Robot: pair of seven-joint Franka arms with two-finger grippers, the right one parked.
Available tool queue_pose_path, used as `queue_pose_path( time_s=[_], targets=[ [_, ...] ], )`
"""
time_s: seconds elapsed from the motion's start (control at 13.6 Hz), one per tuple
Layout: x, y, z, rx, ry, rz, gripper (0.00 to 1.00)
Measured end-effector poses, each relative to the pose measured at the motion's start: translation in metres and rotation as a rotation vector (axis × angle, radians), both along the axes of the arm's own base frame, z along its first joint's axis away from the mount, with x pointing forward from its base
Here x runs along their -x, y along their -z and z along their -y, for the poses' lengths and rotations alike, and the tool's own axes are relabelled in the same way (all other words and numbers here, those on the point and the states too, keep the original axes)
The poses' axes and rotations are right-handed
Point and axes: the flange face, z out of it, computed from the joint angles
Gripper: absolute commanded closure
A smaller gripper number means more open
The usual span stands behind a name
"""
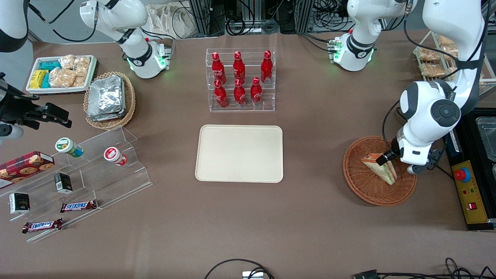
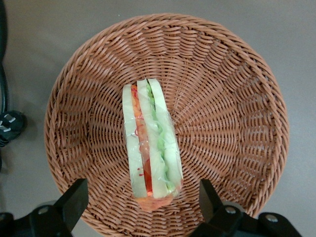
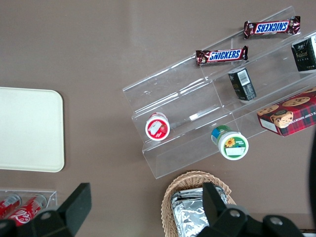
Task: Place sandwich from basket to tray
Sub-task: 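Lower the open left gripper around the wrapped sandwich and close it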
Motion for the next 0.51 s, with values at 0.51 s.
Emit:
queue_pose_path(
  time_s=[0.51],
  targets=[
    [-0.002,0.030,0.005,0.007,-0.004,-0.014,0.02]
  ],
)
